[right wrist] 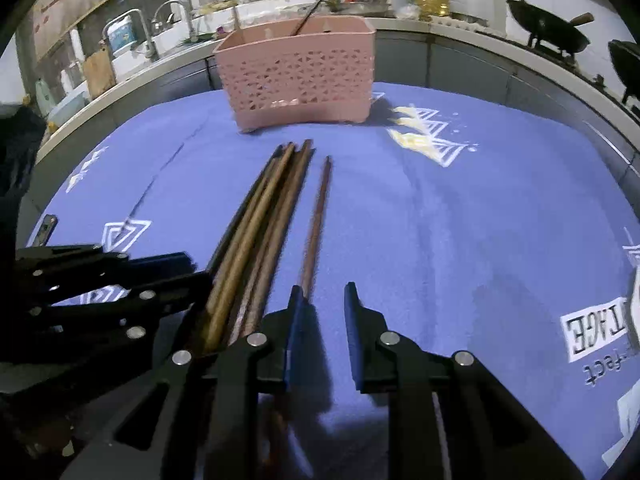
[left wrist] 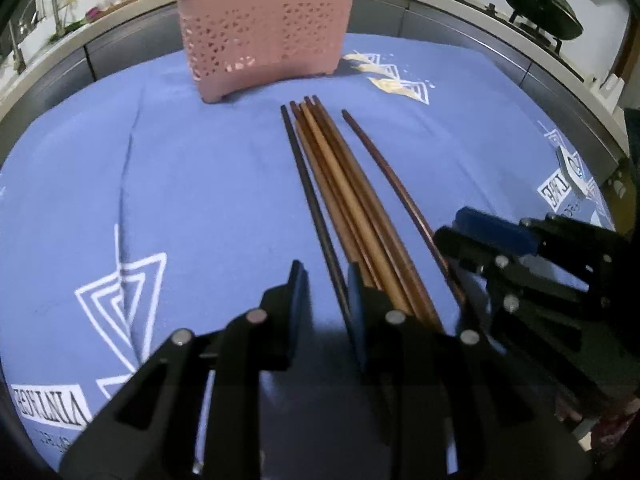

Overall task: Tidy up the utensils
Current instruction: 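Return both open tools to the chopstick pile, then close the left tool on a chopstick while the right tool grasps another, then carry both chopsticks above the pink basket and release them inside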

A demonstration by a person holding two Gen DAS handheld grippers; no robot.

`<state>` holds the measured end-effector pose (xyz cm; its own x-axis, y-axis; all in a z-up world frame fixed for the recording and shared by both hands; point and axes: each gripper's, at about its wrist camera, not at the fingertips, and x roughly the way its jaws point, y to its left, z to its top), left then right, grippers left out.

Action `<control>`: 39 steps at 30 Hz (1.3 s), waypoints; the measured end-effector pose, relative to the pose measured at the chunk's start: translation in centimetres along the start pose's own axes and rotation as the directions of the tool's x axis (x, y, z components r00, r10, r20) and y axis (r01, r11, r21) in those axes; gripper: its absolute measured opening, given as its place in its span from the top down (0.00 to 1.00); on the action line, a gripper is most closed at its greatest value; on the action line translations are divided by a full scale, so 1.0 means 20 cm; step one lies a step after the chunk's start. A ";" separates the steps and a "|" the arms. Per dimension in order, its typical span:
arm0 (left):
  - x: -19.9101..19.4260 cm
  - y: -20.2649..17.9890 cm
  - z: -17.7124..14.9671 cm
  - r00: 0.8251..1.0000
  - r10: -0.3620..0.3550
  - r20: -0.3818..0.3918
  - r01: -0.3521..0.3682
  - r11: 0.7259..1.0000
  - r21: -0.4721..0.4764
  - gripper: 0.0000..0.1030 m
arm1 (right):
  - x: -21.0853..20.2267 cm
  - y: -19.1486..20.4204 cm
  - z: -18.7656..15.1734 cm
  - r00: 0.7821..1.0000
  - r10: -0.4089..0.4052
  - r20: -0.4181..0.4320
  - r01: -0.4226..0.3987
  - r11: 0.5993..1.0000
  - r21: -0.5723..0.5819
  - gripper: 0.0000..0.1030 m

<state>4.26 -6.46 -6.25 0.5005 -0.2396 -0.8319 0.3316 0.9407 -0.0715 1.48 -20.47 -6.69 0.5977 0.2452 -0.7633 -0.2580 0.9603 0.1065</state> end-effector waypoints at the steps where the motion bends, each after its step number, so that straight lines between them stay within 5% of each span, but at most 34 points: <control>1: 0.00 -0.01 0.00 1.000 0.012 0.001 -0.012 1.000 0.006 0.79 | 0.01 0.01 0.00 1.000 0.002 -0.007 -0.002 1.000 -0.012 0.79; 6: 0.04 -0.02 0.05 0.997 0.074 0.018 -0.074 0.996 0.045 0.88 | 0.02 0.04 -0.02 0.997 -0.070 0.012 0.071 0.995 -0.065 0.79; 15: 0.00 0.15 0.03 1.000 0.023 -0.021 -0.022 1.000 0.020 0.94 | 0.02 -0.15 0.04 0.998 -0.055 -0.041 0.056 0.998 0.012 0.79; 22: 0.13 0.14 0.24 0.996 0.092 -0.002 -0.092 0.992 0.092 0.67 | 0.22 -0.13 0.30 0.997 -0.030 -0.074 0.028 0.999 -0.022 0.76; 24: 0.19 0.15 0.32 0.998 0.070 0.005 -0.070 0.994 0.088 0.68 | 0.26 -0.14 0.36 0.997 -0.016 -0.071 0.014 1.000 -0.021 0.77; 25: 0.20 0.16 0.34 0.998 0.064 0.014 -0.065 0.994 0.091 0.87 | 0.29 -0.13 0.38 0.998 -0.010 -0.068 0.008 1.000 -0.030 0.80; 26: 0.21 0.16 0.36 0.999 0.048 0.018 -0.050 0.994 0.092 0.95 | 0.29 -0.13 0.40 0.998 0.000 -0.069 -0.003 0.999 -0.037 0.95; 30: 0.20 0.20 0.38 1.000 0.000 0.000 0.000 0.998 0.058 0.96 | 0.28 -0.17 0.41 0.992 0.099 -0.075 -0.097 0.995 0.024 0.95; 33: 0.08 0.28 0.36 0.993 -0.116 0.039 0.116 0.993 -0.012 0.96 | 0.11 -0.22 0.41 0.981 0.192 0.039 -0.195 0.977 0.085 0.95; 39: -0.33 0.39 0.42 0.936 -0.250 0.249 0.269 0.962 -0.044 0.96 | -0.20 -0.26 0.50 0.918 0.301 0.257 -0.334 0.938 0.093 0.95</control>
<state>10.28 0.43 3.34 0.5843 -0.5190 -0.6239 0.4186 0.8514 -0.3162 7.99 -25.13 2.22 0.6662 0.5488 -0.5049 -0.3710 0.8312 0.4140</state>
